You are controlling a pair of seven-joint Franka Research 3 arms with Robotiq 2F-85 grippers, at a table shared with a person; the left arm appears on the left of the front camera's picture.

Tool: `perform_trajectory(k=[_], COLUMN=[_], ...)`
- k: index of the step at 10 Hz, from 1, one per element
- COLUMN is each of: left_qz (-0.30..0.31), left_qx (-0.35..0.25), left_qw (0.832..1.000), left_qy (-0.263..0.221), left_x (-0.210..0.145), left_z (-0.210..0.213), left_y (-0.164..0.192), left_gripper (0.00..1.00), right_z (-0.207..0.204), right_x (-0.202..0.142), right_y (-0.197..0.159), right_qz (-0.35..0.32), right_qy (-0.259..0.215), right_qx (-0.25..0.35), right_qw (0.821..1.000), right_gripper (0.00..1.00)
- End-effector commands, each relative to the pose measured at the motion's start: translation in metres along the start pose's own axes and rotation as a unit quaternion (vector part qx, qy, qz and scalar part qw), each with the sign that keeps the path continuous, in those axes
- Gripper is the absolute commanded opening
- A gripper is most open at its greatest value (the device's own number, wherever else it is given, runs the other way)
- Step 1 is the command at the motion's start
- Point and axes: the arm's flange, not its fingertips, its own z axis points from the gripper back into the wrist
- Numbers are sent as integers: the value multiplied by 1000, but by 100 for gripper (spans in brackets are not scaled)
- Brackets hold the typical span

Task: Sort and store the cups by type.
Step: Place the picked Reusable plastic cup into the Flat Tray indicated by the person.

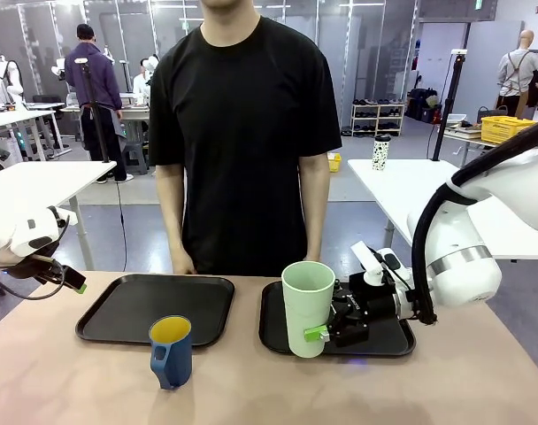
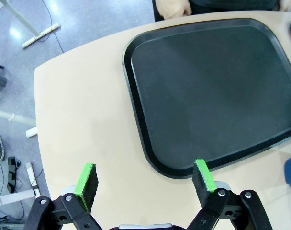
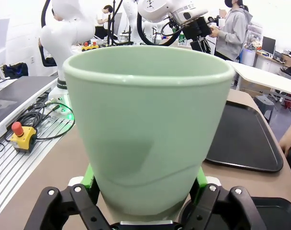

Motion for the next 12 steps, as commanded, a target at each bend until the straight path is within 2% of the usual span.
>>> perform_trajectory(k=[1,12], left_qz=[-4,-4], left_qx=[3,3], left_qw=[1000,1000], left_qy=[0,0], left_x=[0,0], left_z=[1,1], left_y=[1,1], left_gripper=[100,100], right_z=[-1,-1], right_x=[1,1], right_y=[-2,-2], right_qz=[4,4], right_qy=[-3,-3], right_qx=[4,4], right_qw=[1000,1000], right_gripper=[47,47])
